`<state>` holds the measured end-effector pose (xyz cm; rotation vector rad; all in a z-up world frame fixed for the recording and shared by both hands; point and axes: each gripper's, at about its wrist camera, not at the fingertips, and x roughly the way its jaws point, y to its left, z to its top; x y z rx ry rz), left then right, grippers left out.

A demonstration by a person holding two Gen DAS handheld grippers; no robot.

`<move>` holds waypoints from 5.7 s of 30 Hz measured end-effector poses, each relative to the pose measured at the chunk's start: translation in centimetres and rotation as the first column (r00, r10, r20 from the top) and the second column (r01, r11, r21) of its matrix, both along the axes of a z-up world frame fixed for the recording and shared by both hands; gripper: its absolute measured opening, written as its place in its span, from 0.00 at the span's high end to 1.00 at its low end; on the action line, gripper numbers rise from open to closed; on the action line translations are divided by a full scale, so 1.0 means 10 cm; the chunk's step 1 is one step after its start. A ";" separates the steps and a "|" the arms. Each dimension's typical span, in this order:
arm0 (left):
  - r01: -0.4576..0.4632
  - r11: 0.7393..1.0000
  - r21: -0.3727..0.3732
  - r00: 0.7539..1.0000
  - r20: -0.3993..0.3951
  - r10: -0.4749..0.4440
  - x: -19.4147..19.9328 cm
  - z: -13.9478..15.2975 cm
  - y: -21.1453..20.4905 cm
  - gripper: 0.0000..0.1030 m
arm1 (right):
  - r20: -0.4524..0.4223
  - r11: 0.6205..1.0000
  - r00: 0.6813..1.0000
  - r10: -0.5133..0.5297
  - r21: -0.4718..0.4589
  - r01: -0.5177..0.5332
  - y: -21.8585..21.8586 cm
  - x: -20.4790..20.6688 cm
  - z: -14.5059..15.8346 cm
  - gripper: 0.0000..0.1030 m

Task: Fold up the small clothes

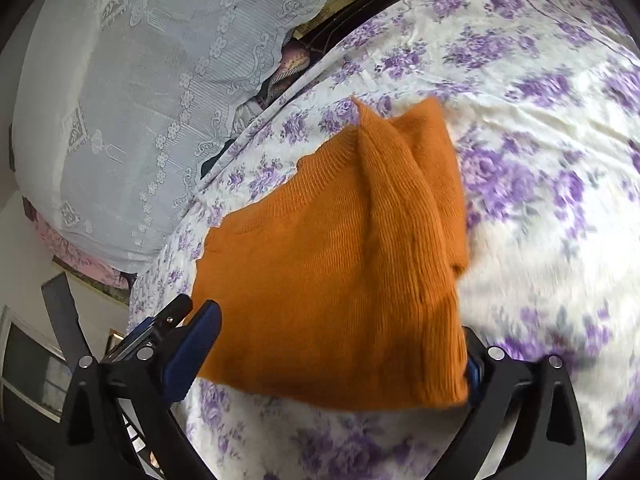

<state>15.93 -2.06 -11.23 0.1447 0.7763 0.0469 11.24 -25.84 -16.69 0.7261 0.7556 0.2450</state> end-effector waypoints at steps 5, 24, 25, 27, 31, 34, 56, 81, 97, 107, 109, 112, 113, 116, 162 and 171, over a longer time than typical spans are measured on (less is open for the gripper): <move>0.006 0.997 0.073 1.000 -0.003 -0.005 0.08 -0.24 -0.23 0.04 | 0.096 0.995 0.991 -0.093 0.055 0.088 -0.09 -0.04 -0.03 0.03; 0.030 0.999 0.021 0.999 0.032 -0.030 0.18 -0.13 -0.26 0.04 | 0.107 0.997 0.991 -0.079 -0.017 0.081 -0.18 0.31 0.01 0.03; 0.030 0.999 0.025 0.999 0.033 -0.031 0.19 -0.12 -0.28 0.04 | 0.107 0.997 0.991 -0.078 -0.016 0.080 -0.19 0.30 0.01 0.03; 0.031 0.999 0.035 0.999 0.036 -0.032 0.21 -0.12 -0.32 0.04 | 0.105 0.997 0.991 -0.077 -0.024 0.080 -0.18 0.30 0.02 0.03; 0.033 0.999 0.043 0.999 0.006 -0.033 0.27 -0.23 -0.36 0.04 | 0.104 0.996 0.991 -0.080 -0.021 0.082 -0.19 0.31 0.02 0.04; 0.040 0.999 0.002 0.999 -0.032 -0.040 0.34 -0.33 -0.32 0.04 | 0.107 0.996 0.990 -0.093 -0.005 0.094 -0.20 0.31 0.02 0.07; 0.010 0.998 -0.063 0.999 -0.045 -0.013 0.53 -0.32 -0.19 0.04 | 0.070 0.985 0.982 -0.174 0.004 0.174 -0.43 0.29 0.00 0.26; 0.160 0.983 0.092 0.987 -0.032 -0.158 0.35 -0.15 -1.12 0.05 | 0.106 0.986 0.986 -0.127 0.123 0.113 -0.45 0.20 0.12 0.83; 0.209 0.975 0.076 0.977 0.033 -0.212 0.22 0.03 -1.03 0.06 | 0.158 0.994 0.984 -0.076 0.091 0.062 -0.07 0.10 0.47 0.83; 0.162 0.986 0.039 0.985 0.062 -0.164 0.31 0.21 -0.33 0.06 | 0.208 0.999 0.978 0.003 0.049 -0.013 0.66 0.23 0.79 0.83; 0.144 0.988 0.057 0.987 0.064 -0.147 0.36 0.19 -0.18 0.08 | 0.187 0.999 0.982 0.027 0.020 -0.031 0.88 0.30 0.83 0.83; 0.121 0.992 -0.018 0.992 0.027 -0.120 0.48 0.09 0.11 0.08 | 0.171 0.998 0.984 0.049 -0.036 -0.044 1.20 0.44 0.86 0.83; 0.107 0.993 -0.058 0.994 -0.005 -0.108 0.54 0.03 0.21 0.08 | 0.153 0.998 0.986 0.064 -0.030 -0.061 1.28 0.50 0.81 0.83; 0.104 0.979 -0.177 0.988 -0.099 -0.123 0.64 -0.26 0.42 0.08 | 0.106 0.995 0.989 0.101 -0.008 -0.101 1.33 0.60 0.66 0.83; 0.002 0.965 -0.264 1.000 0.001 -0.002 0.45 0.06 1.38 0.06 | 0.068 0.672 0.883 0.464 -0.677 -0.301 2.46 0.04 0.32 0.77; 0.026 0.989 -0.148 0.998 -0.052 -0.034 0.50 -0.09 1.13 0.04 | 0.080 0.678 0.818 0.569 -0.609 -0.412 2.08 -0.22 0.49 0.68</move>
